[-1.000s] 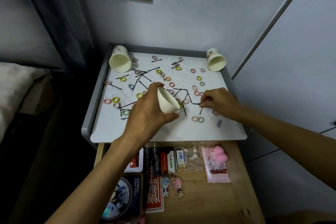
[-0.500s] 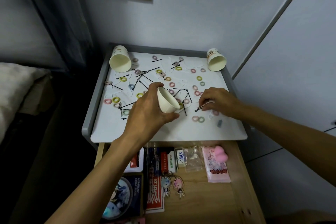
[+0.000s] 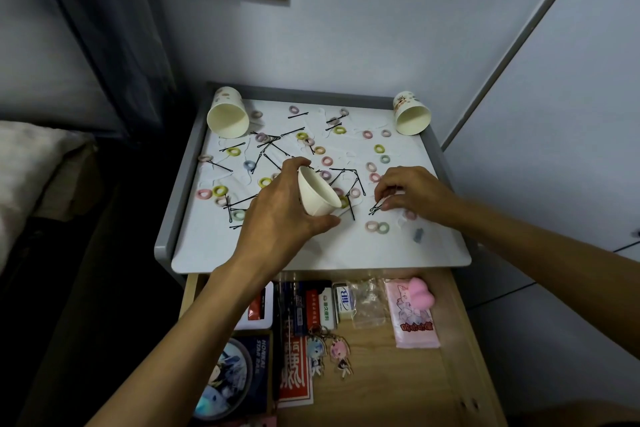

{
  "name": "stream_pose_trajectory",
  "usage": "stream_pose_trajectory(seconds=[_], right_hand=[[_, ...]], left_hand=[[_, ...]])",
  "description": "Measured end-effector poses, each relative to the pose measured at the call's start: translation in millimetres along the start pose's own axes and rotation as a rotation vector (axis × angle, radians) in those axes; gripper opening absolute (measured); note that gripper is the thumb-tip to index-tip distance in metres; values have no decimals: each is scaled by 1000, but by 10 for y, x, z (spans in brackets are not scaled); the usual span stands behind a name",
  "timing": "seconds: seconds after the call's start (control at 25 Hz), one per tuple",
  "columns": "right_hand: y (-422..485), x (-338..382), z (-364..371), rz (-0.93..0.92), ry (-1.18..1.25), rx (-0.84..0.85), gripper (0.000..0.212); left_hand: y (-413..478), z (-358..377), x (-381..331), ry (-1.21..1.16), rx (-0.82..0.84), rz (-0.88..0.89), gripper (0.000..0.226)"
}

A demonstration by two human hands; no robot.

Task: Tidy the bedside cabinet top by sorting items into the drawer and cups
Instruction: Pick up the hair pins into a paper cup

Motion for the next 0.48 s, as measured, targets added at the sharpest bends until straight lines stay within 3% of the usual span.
stream_pose_trajectory(seconds=[0.24, 0.36, 0.48], right_hand=[[-11, 16, 33, -9, -123, 26, 2], [-39, 52, 56, 6, -216, 71, 6], [-50, 162, 0, 92, -122, -16, 6]], left_hand=[[-13, 0, -1, 9, 3, 10, 78], [-23, -6, -5, 12, 3, 5, 78], [-20, -3, -7, 13, 2, 4, 78]])
Point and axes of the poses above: each hand's wrist, its own y-axis towards the middle knuckle, its own z-axis out of the palm, x = y × z, the point moved 2 cm from there along y, towards the middle knuckle, and after that the axes turned 3 degrees about -x, right-handed, at the moved point
